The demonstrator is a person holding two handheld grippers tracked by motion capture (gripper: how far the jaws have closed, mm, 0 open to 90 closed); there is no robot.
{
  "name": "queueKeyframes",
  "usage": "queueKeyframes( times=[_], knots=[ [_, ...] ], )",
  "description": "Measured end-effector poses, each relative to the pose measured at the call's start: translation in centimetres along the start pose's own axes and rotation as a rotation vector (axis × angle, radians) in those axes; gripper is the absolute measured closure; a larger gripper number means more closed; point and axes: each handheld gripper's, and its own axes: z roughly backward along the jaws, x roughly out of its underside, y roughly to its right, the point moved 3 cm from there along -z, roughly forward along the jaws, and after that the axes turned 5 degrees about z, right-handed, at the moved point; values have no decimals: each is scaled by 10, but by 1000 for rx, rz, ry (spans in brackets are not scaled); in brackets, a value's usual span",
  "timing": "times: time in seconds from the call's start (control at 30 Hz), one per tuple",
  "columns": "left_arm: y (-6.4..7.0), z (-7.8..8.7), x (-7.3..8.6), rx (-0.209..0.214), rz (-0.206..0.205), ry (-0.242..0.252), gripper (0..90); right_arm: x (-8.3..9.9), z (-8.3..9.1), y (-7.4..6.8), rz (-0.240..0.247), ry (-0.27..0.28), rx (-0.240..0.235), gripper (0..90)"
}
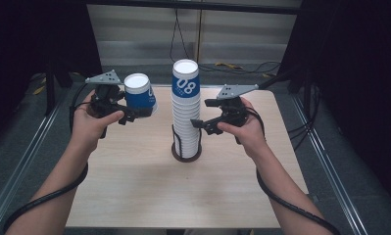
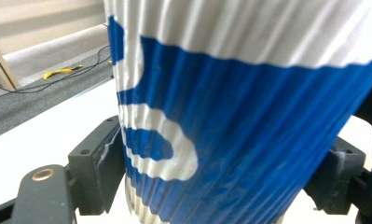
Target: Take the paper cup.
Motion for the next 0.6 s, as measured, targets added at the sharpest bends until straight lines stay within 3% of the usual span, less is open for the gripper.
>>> queueKeyframes(
  times=[0.6],
  knots=[
    [7, -9, 23, 13, -21, -66, 187, 30, 6, -9, 6, -41, -20, 117]
  ],
)
